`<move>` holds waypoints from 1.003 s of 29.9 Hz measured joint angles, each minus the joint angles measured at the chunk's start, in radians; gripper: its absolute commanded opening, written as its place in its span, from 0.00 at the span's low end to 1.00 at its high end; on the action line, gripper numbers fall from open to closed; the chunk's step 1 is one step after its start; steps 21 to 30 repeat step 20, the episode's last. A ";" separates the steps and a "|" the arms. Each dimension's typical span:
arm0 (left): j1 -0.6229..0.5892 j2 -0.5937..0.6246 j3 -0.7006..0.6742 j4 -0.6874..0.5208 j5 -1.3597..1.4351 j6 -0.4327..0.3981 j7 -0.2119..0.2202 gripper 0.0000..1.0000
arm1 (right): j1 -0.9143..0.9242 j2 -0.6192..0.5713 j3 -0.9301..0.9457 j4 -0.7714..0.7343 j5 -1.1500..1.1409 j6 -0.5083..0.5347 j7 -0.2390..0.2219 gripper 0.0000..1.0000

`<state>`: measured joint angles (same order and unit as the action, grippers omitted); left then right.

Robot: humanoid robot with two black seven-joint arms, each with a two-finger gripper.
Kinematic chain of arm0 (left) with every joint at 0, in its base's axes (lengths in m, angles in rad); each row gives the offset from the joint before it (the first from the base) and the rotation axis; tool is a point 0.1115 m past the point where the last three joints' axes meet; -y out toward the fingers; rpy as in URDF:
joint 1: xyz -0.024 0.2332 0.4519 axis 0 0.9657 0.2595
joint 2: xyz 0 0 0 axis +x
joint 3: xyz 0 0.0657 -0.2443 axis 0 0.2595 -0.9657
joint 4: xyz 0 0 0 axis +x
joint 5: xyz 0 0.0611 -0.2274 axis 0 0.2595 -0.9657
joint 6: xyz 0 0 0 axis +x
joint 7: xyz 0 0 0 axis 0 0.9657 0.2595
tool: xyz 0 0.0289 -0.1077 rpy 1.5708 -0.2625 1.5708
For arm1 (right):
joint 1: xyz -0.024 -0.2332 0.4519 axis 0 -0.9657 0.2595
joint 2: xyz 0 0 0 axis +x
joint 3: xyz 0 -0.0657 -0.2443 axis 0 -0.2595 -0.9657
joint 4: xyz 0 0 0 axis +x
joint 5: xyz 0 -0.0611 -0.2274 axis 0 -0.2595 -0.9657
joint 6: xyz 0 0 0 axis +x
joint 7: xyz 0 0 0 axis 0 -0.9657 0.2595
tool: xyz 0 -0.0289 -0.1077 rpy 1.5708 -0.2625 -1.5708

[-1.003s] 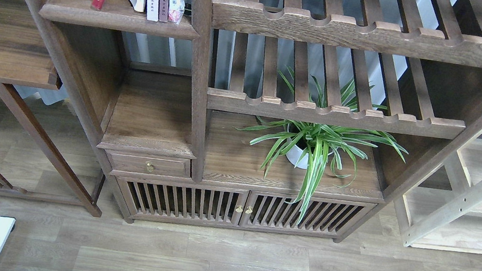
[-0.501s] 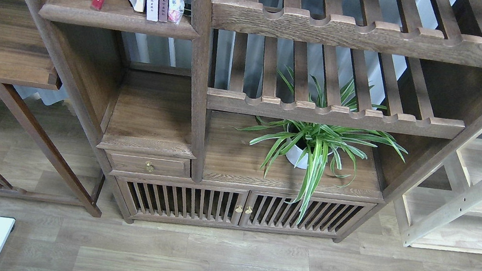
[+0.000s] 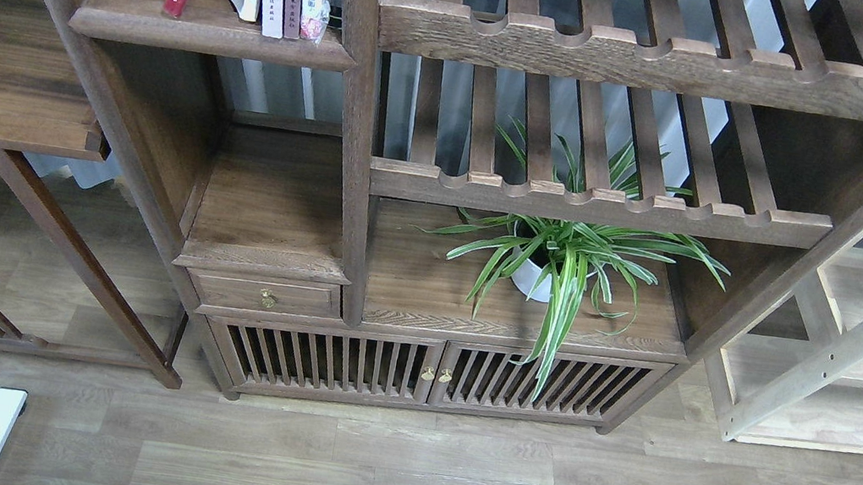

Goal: Organize books on shelf

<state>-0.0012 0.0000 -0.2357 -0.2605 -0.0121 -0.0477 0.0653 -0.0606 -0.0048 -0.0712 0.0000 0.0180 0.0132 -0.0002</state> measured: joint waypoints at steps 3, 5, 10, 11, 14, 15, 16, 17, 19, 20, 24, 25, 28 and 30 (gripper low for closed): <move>0.000 0.000 0.012 -0.002 -0.002 0.000 -0.004 0.99 | -0.009 0.004 0.010 0.000 -0.008 -0.022 0.028 1.00; 0.001 0.000 0.016 -0.003 -0.002 0.000 -0.004 0.99 | -0.011 0.005 0.010 0.000 -0.013 -0.035 0.054 1.00; 0.003 0.000 0.018 -0.003 0.000 0.002 -0.002 0.99 | -0.001 0.005 0.010 0.000 -0.015 -0.042 0.069 1.00; 0.002 0.000 0.018 -0.003 0.001 0.003 -0.002 0.99 | 0.003 0.005 0.011 0.000 -0.015 -0.042 0.069 1.00; -0.001 0.000 0.017 -0.003 0.001 0.003 -0.003 0.99 | 0.009 0.005 0.011 0.000 -0.015 -0.042 0.069 1.00; 0.000 0.000 0.017 -0.003 0.001 0.003 -0.002 0.99 | 0.009 0.005 0.011 0.000 -0.015 -0.042 0.069 1.00; 0.001 0.000 0.017 -0.003 0.001 0.004 -0.003 0.99 | 0.008 0.005 0.011 0.000 -0.015 -0.041 0.069 1.00; 0.002 0.000 0.017 -0.003 0.001 0.004 -0.003 0.99 | 0.007 0.005 0.011 0.000 -0.015 -0.041 0.069 1.00; 0.002 0.000 0.017 -0.003 0.001 0.005 -0.002 0.99 | 0.003 0.005 0.011 0.000 -0.015 -0.041 0.069 1.00; 0.001 0.000 0.017 -0.003 0.001 0.005 -0.002 0.99 | 0.002 0.005 0.011 0.000 -0.015 -0.041 0.069 1.00; 0.001 0.000 0.017 -0.003 0.001 0.005 -0.002 0.99 | 0.002 0.005 0.011 0.000 -0.015 -0.041 0.069 1.00; 0.001 0.000 0.017 -0.003 0.001 0.005 -0.002 0.99 | 0.002 0.005 0.011 0.000 -0.015 -0.041 0.069 1.00; 0.001 0.000 0.017 -0.003 0.001 0.005 -0.002 0.99 | 0.002 0.005 0.011 0.000 -0.015 -0.041 0.069 1.00; 0.001 0.000 0.017 -0.003 0.001 0.005 -0.002 0.99 | 0.002 0.005 0.011 0.000 -0.015 -0.041 0.069 1.00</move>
